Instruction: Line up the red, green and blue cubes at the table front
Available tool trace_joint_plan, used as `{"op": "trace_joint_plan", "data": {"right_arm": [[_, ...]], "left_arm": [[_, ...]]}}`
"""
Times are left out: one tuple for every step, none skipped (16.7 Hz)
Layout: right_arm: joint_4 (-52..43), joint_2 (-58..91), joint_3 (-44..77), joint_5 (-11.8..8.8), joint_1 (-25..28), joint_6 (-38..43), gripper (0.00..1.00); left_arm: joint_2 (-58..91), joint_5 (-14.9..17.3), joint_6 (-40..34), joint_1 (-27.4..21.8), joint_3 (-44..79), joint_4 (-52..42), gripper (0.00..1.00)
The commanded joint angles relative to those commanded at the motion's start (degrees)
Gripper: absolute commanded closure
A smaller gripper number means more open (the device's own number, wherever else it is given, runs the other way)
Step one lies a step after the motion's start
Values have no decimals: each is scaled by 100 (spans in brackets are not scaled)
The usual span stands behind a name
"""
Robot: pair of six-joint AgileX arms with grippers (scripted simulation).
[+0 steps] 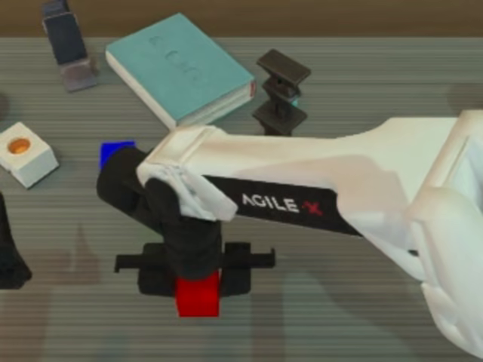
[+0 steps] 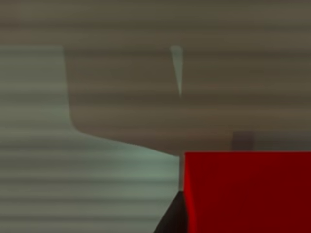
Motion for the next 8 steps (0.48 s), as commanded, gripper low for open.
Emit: {"op": "trace_joint_plan", "data": {"right_arm": [[0, 0, 0, 0, 0, 0, 32], [0, 0, 0, 0, 0, 0, 25], [0, 0, 0, 0, 0, 0, 17], [0, 0, 0, 0, 0, 0, 10], [0, 0, 0, 0, 0, 0, 2], [0, 0, 0, 0, 0, 0, 0], [0, 0, 0, 0, 0, 0, 0], [0, 0, 0, 0, 0, 0, 0]], "left_arm": [[0, 0, 0, 0, 0, 0, 0], [0, 0, 0, 0, 0, 0, 0], [0, 0, 0, 0, 0, 0, 0], [0, 0, 0, 0, 0, 0, 0], [0, 0, 0, 0, 0, 0, 0], [0, 0, 0, 0, 0, 0, 0], [0, 0, 0, 0, 0, 0, 0], [0, 0, 0, 0, 0, 0, 0]]}}
